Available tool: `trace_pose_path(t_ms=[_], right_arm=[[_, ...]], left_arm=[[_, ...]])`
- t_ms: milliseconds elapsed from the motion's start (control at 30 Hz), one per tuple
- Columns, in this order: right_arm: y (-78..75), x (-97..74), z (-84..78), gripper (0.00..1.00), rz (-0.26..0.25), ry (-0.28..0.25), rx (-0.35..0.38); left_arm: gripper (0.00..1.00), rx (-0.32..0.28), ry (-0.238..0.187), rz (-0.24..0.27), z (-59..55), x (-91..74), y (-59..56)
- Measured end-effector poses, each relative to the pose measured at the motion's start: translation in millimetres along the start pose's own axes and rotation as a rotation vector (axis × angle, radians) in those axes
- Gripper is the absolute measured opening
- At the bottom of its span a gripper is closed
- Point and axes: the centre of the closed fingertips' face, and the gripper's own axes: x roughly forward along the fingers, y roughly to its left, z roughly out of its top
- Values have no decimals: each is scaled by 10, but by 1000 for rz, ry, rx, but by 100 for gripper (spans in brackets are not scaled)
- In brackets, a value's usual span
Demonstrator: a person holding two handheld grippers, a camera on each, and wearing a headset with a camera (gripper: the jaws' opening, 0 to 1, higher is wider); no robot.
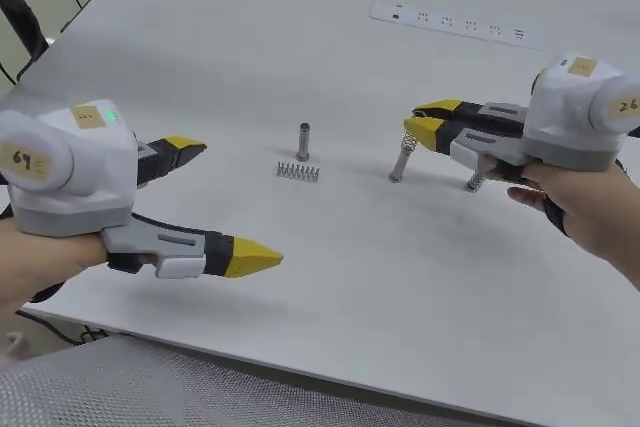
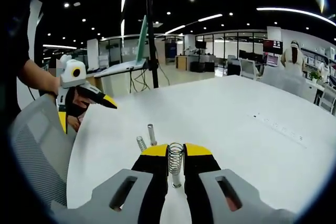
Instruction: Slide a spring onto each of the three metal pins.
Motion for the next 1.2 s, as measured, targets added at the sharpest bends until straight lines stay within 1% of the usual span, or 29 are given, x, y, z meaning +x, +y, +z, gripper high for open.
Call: trace_pose_path(t_ms=[267, 600, 833, 867, 933, 1067, 1200], right_arm=[[-6, 3, -41, 8, -7, -1, 17], [-25, 32, -133, 8, -24, -9, 57], [-11, 80, -238, 8, -24, 15, 54], [-17, 82, -208, 8, -26, -7, 60], [-38, 84, -215, 8, -33, -7, 77], [-39, 76, -207, 8, -35, -6, 58], [-13, 63, -212, 8, -24, 0, 36]], left_arm=[[98, -3, -5, 4, 0, -11, 9], [97, -8, -1, 8, -31, -24, 18], [97, -12, -2, 11, -35, -15, 21], [97, -12, -2, 11, -35, -12, 20], [97, -10, 0, 9, -37, -5, 15], [97, -12, 1, 9, -36, 0, 14], [97, -11, 0, 10, -26, -4, 25]])
